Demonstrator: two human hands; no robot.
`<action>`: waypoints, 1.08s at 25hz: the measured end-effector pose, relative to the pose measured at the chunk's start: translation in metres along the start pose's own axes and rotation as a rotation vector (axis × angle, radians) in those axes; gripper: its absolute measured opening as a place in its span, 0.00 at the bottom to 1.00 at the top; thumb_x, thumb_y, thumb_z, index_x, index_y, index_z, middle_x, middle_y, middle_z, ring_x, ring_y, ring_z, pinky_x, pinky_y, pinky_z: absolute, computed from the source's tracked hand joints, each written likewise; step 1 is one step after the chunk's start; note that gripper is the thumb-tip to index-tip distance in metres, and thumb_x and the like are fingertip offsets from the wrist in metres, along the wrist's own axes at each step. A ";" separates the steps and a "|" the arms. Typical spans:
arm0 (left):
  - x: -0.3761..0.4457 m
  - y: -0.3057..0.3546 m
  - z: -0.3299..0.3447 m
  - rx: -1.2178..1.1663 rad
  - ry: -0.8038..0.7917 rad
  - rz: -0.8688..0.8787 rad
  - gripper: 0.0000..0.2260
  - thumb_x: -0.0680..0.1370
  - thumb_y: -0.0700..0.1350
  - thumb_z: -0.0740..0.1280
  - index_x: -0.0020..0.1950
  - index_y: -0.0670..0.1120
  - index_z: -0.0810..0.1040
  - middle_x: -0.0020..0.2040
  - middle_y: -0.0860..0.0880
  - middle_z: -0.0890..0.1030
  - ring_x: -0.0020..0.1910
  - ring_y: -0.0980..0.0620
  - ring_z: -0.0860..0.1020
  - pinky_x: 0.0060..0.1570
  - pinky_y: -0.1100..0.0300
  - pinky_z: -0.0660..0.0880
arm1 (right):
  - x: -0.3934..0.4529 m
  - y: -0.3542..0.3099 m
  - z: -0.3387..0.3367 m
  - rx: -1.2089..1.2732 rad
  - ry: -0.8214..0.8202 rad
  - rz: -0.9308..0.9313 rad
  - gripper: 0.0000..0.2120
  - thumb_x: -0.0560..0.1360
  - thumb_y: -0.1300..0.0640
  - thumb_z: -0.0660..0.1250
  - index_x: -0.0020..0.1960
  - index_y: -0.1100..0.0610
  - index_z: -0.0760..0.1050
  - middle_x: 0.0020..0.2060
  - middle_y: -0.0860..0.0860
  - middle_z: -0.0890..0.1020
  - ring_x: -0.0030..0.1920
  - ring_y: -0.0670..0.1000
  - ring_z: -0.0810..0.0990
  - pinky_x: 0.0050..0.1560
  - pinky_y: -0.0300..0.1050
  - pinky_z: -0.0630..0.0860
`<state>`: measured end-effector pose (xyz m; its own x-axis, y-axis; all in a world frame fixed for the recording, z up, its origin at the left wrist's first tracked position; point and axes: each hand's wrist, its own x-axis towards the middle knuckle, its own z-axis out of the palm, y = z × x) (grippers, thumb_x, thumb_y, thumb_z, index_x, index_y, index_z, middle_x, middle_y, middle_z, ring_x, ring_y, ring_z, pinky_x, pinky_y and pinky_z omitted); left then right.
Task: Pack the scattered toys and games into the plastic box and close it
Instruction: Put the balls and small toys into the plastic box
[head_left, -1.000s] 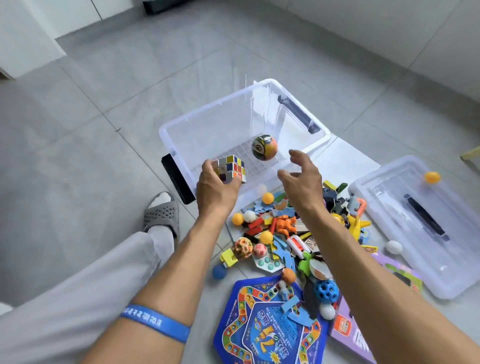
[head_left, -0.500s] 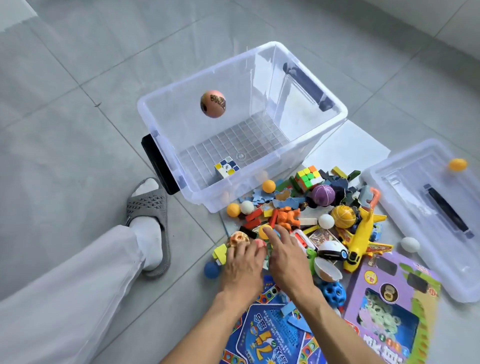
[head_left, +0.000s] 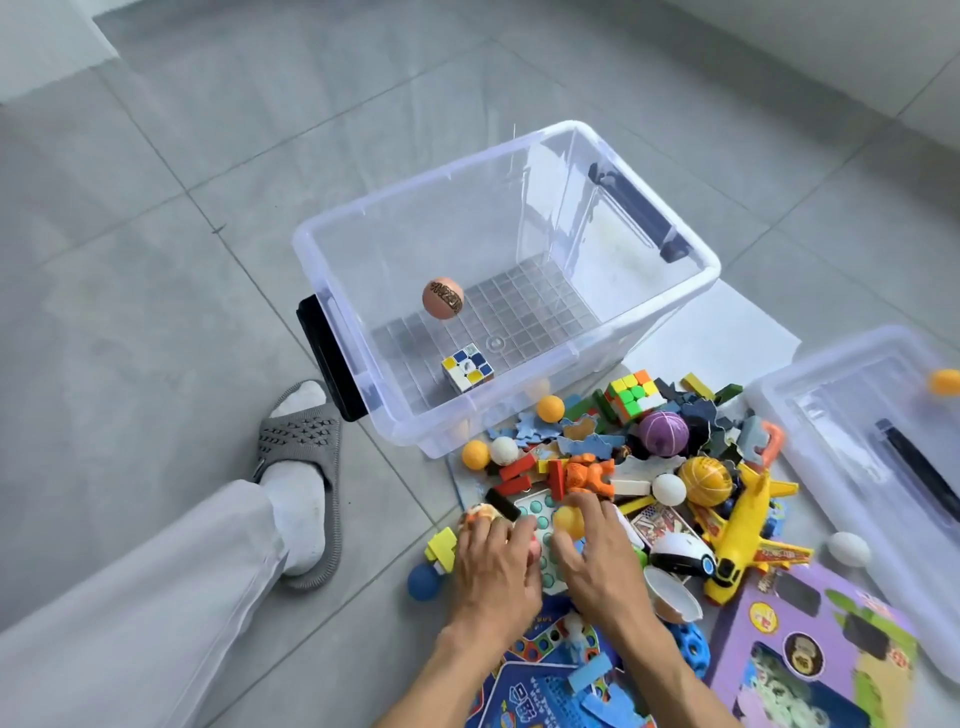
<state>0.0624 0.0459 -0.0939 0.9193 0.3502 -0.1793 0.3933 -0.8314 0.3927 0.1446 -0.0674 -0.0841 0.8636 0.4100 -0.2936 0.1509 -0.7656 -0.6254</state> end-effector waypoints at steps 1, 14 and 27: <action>-0.007 0.002 -0.007 -0.148 0.043 -0.084 0.10 0.74 0.53 0.62 0.54 0.55 0.72 0.46 0.55 0.78 0.48 0.52 0.74 0.49 0.56 0.74 | -0.008 -0.006 -0.004 0.211 0.054 0.146 0.04 0.76 0.52 0.61 0.51 0.47 0.71 0.44 0.49 0.76 0.43 0.51 0.75 0.42 0.52 0.73; 0.052 0.014 -0.193 -0.824 0.482 -0.492 0.12 0.75 0.55 0.69 0.51 0.49 0.75 0.45 0.52 0.82 0.43 0.52 0.80 0.45 0.56 0.76 | 0.036 -0.173 -0.121 1.030 -0.158 0.235 0.13 0.78 0.50 0.67 0.60 0.55 0.78 0.52 0.53 0.84 0.47 0.53 0.83 0.41 0.47 0.79; 0.026 0.001 -0.042 -0.030 -0.079 -0.238 0.26 0.78 0.52 0.61 0.75 0.55 0.59 0.75 0.49 0.60 0.69 0.48 0.64 0.64 0.50 0.69 | 0.031 -0.033 -0.057 0.067 0.071 0.107 0.13 0.78 0.56 0.62 0.61 0.49 0.74 0.59 0.50 0.80 0.54 0.52 0.79 0.51 0.51 0.78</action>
<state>0.0873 0.0727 -0.0605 0.7977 0.4988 -0.3390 0.5997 -0.7160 0.3574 0.1932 -0.0573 -0.0313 0.9052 0.2901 -0.3105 0.0260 -0.7671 -0.6410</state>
